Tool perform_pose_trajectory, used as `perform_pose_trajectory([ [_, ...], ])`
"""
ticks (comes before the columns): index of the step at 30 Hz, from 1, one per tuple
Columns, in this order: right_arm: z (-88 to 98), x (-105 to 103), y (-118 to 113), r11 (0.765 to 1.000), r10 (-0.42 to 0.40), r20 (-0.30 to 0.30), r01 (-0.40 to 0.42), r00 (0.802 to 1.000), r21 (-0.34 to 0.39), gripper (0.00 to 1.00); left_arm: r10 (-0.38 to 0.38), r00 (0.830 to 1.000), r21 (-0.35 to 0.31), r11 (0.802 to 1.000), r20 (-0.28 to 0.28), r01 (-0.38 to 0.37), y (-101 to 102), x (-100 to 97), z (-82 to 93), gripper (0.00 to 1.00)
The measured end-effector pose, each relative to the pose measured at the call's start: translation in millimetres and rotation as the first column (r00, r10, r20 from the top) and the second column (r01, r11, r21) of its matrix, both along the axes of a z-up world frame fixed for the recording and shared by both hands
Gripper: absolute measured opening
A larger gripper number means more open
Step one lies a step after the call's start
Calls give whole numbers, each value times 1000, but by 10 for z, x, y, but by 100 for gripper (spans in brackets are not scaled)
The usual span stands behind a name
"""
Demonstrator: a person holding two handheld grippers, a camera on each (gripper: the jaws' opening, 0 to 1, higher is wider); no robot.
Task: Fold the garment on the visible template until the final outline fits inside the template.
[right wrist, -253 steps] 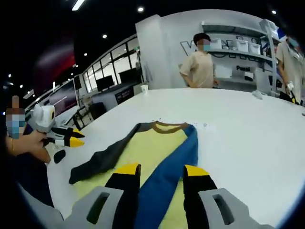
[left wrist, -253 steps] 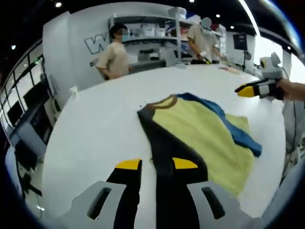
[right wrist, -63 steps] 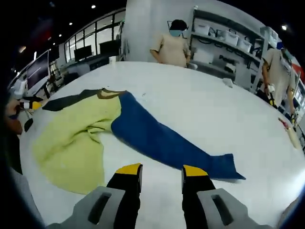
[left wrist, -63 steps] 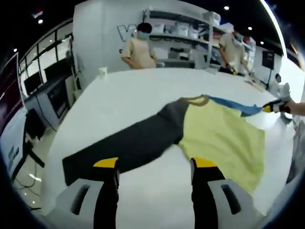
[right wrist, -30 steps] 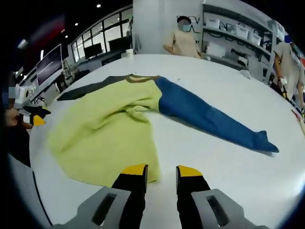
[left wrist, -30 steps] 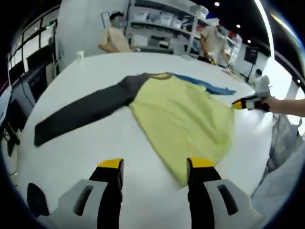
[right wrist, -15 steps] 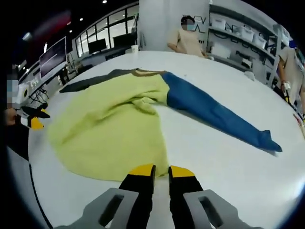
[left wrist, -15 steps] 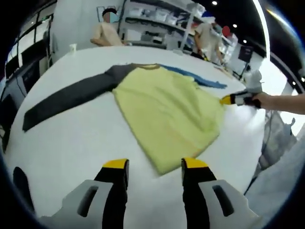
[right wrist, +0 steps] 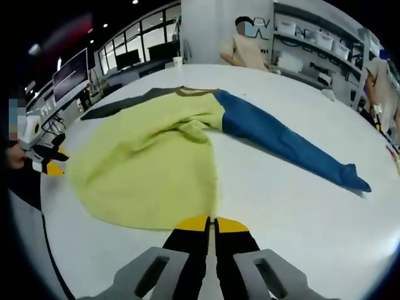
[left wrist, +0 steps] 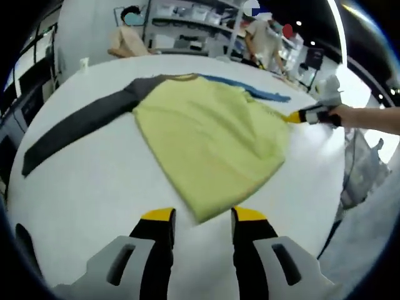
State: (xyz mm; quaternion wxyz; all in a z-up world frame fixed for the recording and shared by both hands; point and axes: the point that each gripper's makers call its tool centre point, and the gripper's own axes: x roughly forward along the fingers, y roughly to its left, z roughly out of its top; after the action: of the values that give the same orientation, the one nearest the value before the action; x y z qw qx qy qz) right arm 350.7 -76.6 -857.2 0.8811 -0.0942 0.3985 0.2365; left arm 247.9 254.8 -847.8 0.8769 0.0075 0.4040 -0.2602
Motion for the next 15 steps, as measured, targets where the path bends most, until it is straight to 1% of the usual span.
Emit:
perform_pose_trajectory([
  [2, 13, -4, 9, 1000, 3, 4, -3, 1000, 1, 0, -13, 1000, 9, 1000, -3, 13, -9, -10, -11, 28],
  [3, 41, -15, 22, 1000, 1, 9, -1, 1000, 12, 0, -22, 1000, 6, 1000, -11, 22, -3, -12, -52, 27],
  [6, 55, -103, 50, 1000, 6, 0, -6, 1000, 27, 0, -41, 999, 5, 999, 12, 41, -77, 28, -27, 26],
  [8, 56, -123, 51, 1000, 6, -2, -6, 1000, 29, 0, -41, 999, 5, 999, 16, 41, -68, 41, -34, 25],
  [10, 68, -187, 52, 999, 4, -10, -3, 1000, 35, 0, -38, 999, 18, 999, 23, 38, -44, 62, -42, 24],
  [11, 71, -211, 42, 999, -9, -23, 10, 1000, 46, 0, -39, 999, 13, 999, 25, 39, -56, 77, -45, 24],
  [13, 79, -235, 43, 998, -16, -26, 17, 1000, 55, 0, -41, 999, 8, 999, 33, 41, -88, 87, -39, 23],
  [14, 106, -392, 58, 996, -30, -36, 33, 999, 84, 0, -42, 998, 5, 999, 35, 42, -110, 99, -43, 21],
  [15, 107, -400, 56, 996, -31, -36, 34, 999, 86, 0, -44, 998, 6, 999, 37, 44, -111, 103, -46, 20],
])
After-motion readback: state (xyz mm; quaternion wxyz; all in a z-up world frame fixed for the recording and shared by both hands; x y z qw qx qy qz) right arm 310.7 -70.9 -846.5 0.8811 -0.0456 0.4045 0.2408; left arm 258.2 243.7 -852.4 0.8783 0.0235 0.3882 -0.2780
